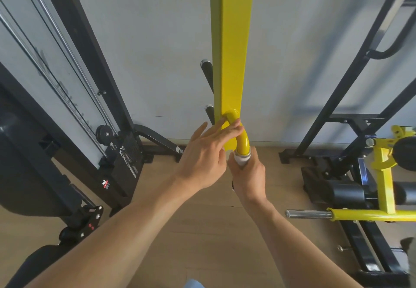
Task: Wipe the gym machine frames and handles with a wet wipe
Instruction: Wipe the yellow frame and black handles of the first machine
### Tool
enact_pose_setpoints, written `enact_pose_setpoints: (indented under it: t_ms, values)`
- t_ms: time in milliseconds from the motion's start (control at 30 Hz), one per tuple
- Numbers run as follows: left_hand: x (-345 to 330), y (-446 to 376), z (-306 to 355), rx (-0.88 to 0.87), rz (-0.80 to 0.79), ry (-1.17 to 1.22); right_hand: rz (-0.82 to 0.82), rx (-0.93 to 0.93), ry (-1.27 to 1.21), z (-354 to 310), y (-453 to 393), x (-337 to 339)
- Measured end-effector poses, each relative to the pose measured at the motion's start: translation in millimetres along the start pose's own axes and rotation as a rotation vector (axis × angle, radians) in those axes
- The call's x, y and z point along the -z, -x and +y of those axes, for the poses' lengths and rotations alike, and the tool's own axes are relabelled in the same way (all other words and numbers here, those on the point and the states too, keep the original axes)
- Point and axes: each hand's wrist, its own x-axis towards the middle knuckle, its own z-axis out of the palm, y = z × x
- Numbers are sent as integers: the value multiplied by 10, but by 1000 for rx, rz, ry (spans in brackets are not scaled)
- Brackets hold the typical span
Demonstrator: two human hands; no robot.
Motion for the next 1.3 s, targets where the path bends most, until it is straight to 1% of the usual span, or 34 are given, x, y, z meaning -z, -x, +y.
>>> enact_pose_setpoints:
  t_ms: [100, 233, 300, 367, 467, 533, 600, 667, 733, 833, 900, 933, 967, 1033, 1067, 1133, 1167, 1233, 1300]
  values:
    - [1, -8, 11, -1, -2, -3, -45, -25, 34, 180, 50, -24]
    - [-17, -10, 12, 1, 1, 2, 15, 18, -34, 41, -13, 5]
    - [-20, -11, 10, 0, -7, 3, 13, 17, -60, 26, -52, 3]
    - [-17, -12, 17, 2, -13, -14, -49, -19, -12, 161, -15, -7]
    - [-7, -2, 28, -10, -19, -54, -128, -89, 144, 408, 104, -1]
    - [-5, 7, 32, -16, -32, -75, -89, -41, 164, 359, 68, 19]
    - [-12, 16, 41, -14, -35, -68, -19, 39, 95, 172, -19, 57]
    - [-20, 25, 65, -4, -33, -43, -36, 79, 19, 64, -62, 112]
    - [-29, 33, 91, 8, -45, -19, -144, 58, 72, 203, 29, 114]
    - [-43, 49, 97, 34, -39, 5, -316, 0, 331, 601, 227, 92]
    - [-51, 69, 96, 48, -23, 4, -405, -109, 414, 732, 198, 116]
    - [-58, 90, 102, 54, -17, 4, -493, -182, 477, 724, 165, 151]
    - [-71, 117, 110, 60, -14, 6, -622, -235, 562, 710, 144, 172]
    - [-107, 169, 117, 84, -11, 37, -845, -247, 682, 642, 170, 175]
    - [-116, 181, 109, 99, -15, 76, -857, -249, 638, 562, 218, 149]
    - [-100, 179, 82, 133, -43, 185, -813, -274, 356, 385, 327, 35]
    - [-55, 164, 75, 150, -65, 250, -784, -246, 215, 250, 364, -43]
    - [68, 138, 53, 182, -108, 396, -666, -234, 69, -37, 407, -155]
    - [203, 149, -39, 212, -111, 534, -503, -269, -25, -260, 407, -235]
